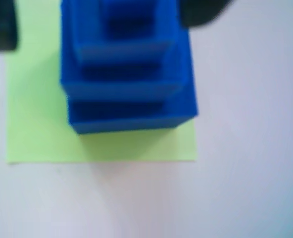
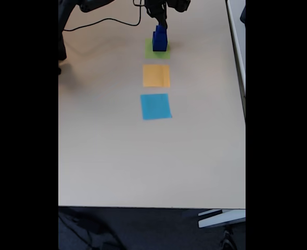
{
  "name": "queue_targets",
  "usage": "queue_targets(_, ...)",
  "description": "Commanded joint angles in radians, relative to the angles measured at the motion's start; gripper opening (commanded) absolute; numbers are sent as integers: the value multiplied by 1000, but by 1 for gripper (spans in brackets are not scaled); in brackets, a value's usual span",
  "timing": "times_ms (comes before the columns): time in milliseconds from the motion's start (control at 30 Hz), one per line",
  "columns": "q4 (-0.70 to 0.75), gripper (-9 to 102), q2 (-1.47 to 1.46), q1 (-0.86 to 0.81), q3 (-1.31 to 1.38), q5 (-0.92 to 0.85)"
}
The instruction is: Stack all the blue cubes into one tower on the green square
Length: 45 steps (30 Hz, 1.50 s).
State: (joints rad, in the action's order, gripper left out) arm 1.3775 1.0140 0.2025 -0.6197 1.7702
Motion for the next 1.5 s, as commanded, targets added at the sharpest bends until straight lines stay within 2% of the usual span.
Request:
queue_targets(0,-43,17,5,8,57,-37)
queue_targets(100,-120,18,5,6,58,-109)
queue_targets(200,-268,20,6,2,64,-256)
queue_targets(333,-380,21,2,-11,124,-417)
queue_targets(433,-477,20,21,-25,167,-618)
queue_targets(633,-520,16,181,-46,132,-907)
queue_targets(767,-502,7,362,-34,20,-1042)
queue_targets(933,-413,1,581,-32,-144,-1052)
queue_targets(1233,-160,0,959,-112,-563,-1003)
queue_targets(1467,-87,0,1236,-170,-936,-1158)
